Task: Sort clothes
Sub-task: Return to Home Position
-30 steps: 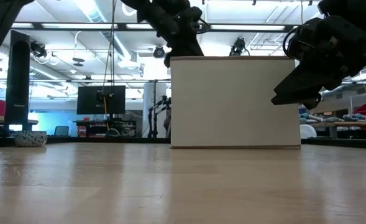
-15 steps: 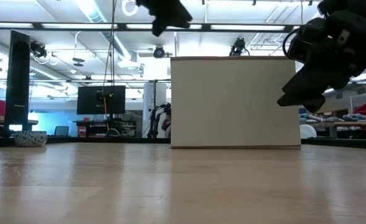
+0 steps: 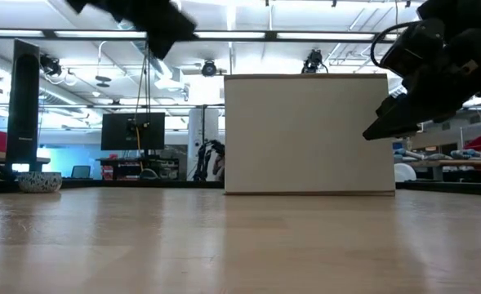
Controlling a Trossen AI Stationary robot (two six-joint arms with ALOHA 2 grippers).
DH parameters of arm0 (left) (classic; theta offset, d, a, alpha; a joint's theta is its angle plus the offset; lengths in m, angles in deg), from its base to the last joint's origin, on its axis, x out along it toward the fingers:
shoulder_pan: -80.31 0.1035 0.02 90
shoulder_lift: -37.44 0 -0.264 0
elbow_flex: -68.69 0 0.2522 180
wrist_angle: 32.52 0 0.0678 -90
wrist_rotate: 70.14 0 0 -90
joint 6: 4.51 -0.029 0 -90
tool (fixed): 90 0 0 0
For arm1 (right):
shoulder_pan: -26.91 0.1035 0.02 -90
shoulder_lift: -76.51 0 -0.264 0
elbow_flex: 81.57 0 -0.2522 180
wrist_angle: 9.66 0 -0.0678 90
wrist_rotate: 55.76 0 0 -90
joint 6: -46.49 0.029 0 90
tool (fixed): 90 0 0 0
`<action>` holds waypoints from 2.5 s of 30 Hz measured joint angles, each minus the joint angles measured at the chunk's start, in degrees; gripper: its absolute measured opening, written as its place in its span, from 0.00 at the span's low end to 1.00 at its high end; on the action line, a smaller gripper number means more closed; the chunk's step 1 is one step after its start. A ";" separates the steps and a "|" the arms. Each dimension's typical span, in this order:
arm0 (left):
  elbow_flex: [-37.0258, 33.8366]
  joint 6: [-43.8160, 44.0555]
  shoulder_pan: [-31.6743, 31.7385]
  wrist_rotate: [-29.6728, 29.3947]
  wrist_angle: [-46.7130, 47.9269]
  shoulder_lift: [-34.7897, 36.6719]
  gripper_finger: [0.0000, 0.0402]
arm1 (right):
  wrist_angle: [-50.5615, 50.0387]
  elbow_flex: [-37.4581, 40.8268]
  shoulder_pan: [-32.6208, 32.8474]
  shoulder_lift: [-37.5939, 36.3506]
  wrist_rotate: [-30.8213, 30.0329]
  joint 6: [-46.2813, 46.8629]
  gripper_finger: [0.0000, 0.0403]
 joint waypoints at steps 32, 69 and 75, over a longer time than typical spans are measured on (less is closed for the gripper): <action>-49.23 7.53 -3.65 1.61 -61.04 8.40 0.29 | -3.93 -0.02 -1.60 0.07 -3.44 0.12 0.41; -49.27 1.30 -3.83 -5.88 -12.85 60.31 0.29 | -4.79 -0.02 -1.58 0.07 -2.75 1.75 0.41; -49.27 1.48 -3.85 -2.74 -13.32 60.33 0.29 | -4.75 -0.02 -1.58 0.07 -2.76 1.90 0.41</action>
